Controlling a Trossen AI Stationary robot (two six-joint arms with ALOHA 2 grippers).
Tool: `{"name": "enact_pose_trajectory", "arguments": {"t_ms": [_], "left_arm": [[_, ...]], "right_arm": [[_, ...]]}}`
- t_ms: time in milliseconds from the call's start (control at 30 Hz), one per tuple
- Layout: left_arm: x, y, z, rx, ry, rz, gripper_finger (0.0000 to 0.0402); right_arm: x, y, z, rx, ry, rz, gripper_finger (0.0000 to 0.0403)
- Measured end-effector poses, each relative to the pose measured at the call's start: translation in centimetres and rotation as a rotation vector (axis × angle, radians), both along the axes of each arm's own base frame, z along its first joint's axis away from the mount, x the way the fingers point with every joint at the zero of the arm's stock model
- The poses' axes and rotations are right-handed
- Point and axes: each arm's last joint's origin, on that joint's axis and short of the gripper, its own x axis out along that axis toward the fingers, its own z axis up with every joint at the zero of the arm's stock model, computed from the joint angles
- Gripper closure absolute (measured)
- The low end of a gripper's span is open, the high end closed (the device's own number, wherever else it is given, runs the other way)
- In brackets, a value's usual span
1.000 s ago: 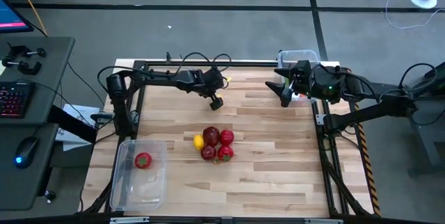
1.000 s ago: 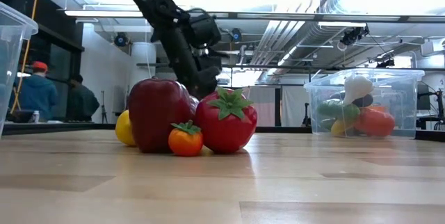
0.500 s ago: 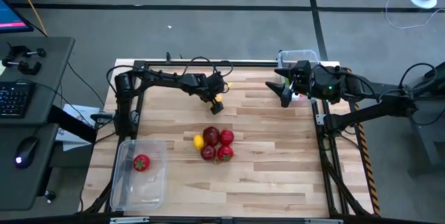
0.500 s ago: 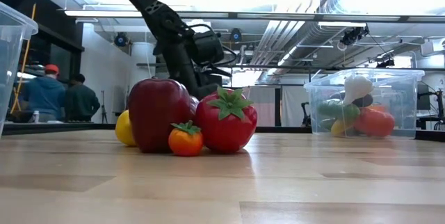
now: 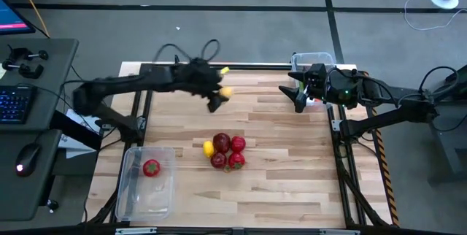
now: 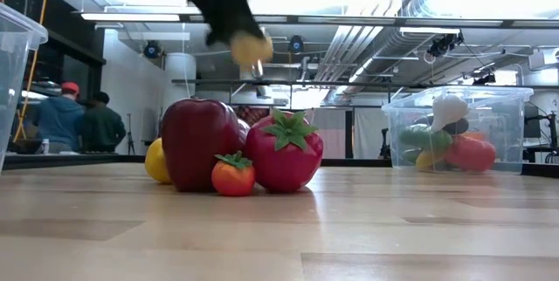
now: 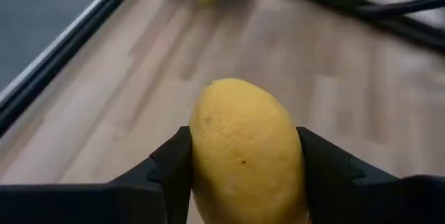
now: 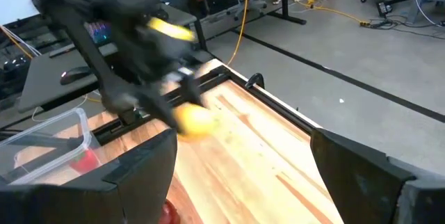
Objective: Sort produce into baskets
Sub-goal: Put the top yellow lemon into the bottom transparent bin
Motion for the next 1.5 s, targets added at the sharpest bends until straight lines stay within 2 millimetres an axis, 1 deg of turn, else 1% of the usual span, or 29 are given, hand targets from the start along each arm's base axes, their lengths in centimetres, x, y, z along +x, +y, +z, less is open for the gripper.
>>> {"name": "enact_pose_trajectory", "arguments": {"t_ms": [100,167,233,333,400,500,567,633,733,833,900,967,1100,1233,1333,1500], "left_arm": [[-2.8,-4.1,2.8,-0.053,-0.041,-0.068,0.0221],[-4.8,-7.1,3.9,-0.123,-0.038,-0.124,0.0221],[-6.9,-10.1,4.6,-0.203,-0.011,-0.190,0.0218],[-9.8,-14.0,5.1,-0.356,0.052,-0.256,0.0201],[-11.4,-16.2,5.3,-0.487,0.099,-0.268,0.0195],[-13.2,-18.8,5.3,-0.630,0.192,-0.267,0.0192],[-14.1,-20.1,4.9,-0.660,0.266,-0.255,0.0191],[-14.6,-21.1,4.0,-0.652,0.335,-0.230,0.0190],[-14.9,-22.4,2.0,-0.613,0.415,-0.193,0.0189],[-15.2,-23.4,0.1,-0.612,0.493,-0.127,0.0189],[-15.4,-23.8,-0.9,-0.623,0.533,-0.076,0.0188],[-15.7,-24.1,-1.7,-0.607,0.564,-0.065,0.0188],[-16.3,-24.5,-2.5,-0.543,0.590,-0.171,0.0188],[-16.5,-24.6,-3.2,-0.528,0.612,-0.190,0.0182],[-16.5,-24.7,-3.3,-0.529,0.619,-0.215,0.0166],[-16.2,-24.4,-3.3,-0.525,0.637,-0.254,0.0126]], "right_arm": [[0.0,0.0,0.0,0.001,0.000,0.001,0.0079],[0.0,0.0,0.0,0.004,0.000,0.008,0.0079],[0.0,0.1,0.0,0.008,0.000,0.022,0.0079],[0.0,0.1,0.0,0.012,0.000,0.033,0.0079],[0.0,0.1,0.0,0.012,0.002,0.033,0.0079],[0.0,0.1,-0.1,0.012,0.014,0.033,0.0079],[0.0,0.1,-0.2,0.012,0.022,0.033,0.0079],[0.0,0.1,-0.2,0.012,0.024,0.033,0.0079],[-0.1,0.1,-0.3,0.012,0.030,0.033,0.0079],[-0.1,0.1,-0.4,0.012,0.046,0.033,0.0079],[-0.2,0.1,-0.5,0.014,0.056,0.032,0.0079],[-0.2,0.1,-0.6,0.027,0.060,0.027,0.0079],[-0.2,0.1,-0.7,0.037,0.071,0.023,0.0079],[-0.2,0.1,-0.7,0.037,0.070,0.022,0.0079],[-0.2,0.1,-0.7,0.038,0.070,0.022,0.0079],[-0.2,0.1,-0.7,0.038,0.070,0.022,0.0079]]}}
